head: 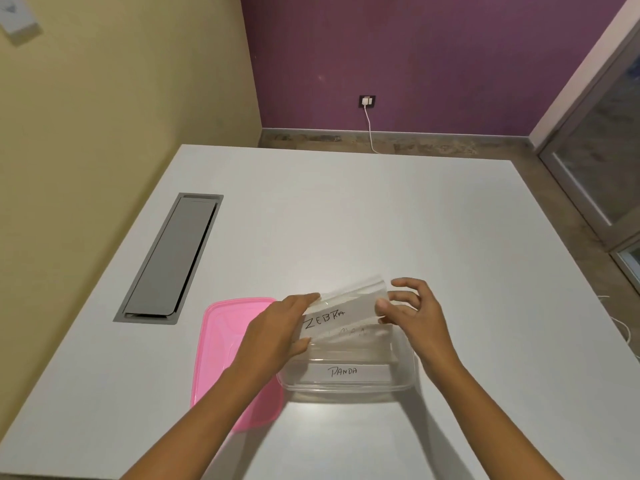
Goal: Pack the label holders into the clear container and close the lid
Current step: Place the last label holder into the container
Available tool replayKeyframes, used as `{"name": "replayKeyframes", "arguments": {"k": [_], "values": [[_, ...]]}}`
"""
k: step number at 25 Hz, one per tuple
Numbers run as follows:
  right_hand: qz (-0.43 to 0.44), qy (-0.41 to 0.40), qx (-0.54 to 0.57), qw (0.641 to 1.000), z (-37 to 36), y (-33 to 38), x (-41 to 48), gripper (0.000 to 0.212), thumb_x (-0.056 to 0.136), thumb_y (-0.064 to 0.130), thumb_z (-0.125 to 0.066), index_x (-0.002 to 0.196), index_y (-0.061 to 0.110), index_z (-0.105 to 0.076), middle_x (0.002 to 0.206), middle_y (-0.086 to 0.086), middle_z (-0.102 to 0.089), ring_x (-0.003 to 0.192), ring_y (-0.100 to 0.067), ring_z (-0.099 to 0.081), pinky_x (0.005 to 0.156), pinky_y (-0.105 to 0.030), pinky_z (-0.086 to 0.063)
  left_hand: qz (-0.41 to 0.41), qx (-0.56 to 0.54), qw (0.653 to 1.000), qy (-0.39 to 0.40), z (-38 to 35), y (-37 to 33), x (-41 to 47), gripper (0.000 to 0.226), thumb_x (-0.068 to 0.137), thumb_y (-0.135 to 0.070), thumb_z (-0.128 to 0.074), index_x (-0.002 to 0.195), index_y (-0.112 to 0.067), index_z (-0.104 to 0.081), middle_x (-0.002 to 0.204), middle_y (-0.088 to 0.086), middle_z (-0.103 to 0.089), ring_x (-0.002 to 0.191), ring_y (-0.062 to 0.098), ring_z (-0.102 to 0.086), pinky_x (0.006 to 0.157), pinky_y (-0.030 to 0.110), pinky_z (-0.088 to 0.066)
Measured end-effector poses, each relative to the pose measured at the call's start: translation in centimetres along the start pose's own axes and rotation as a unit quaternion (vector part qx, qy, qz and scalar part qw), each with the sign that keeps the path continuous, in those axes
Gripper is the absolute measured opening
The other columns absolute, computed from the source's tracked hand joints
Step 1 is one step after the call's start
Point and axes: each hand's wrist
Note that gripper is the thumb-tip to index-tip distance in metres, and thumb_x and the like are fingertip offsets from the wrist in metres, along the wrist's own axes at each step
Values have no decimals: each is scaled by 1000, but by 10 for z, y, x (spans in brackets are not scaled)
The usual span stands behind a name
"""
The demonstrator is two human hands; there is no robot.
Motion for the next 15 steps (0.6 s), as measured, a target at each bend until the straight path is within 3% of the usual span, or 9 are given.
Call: {"name": "replayKeyframes", "arguments": {"k": [3,6,10,15], "values": [[8,-7,-73,997,10,-14,-9,36,73,13,-80,96,33,-62,87,4,-71,66,-12,-72,70,-25,-57,-3,45,996,71,0,3,-1,73,77,-28,-70,140,-33,-34,136,-11,-49,116,17,-50,86,33,-48],[77,-8,-241,968,10,-30,-21,27,76,8,-77,90,27,-64,94,8,-65,68,-5,-65,68,-21,-53,-14,91,987,134,-5,1,3,73,79,-26,-67,142,-33,-31,140,-10,-46,121,16,-48,88,34,-48],[120,-28,-414,902,14,-48,-30,40,81,7,-73,115,17,-55,111,2,-57,92,-14,-59,79,-30,-53,-27,114,979,166,-15,-3,13,72,80,-20,-66,142,-32,-32,141,-9,-45,121,18,-48,88,35,-48],[124,-18,-462,878,19,-59,-31,56,80,5,-72,129,19,-49,119,2,-53,111,-19,-46,84,-28,-48,-48,120,972,195,-31,-6,23,71,80,-18,-65,142,-31,-33,141,-7,-46,122,19,-48,88,33,-48]]}}
Point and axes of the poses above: each hand's wrist, its own x-axis towards the middle knuckle, its own z-axis out of the back of the hand, y = z × x
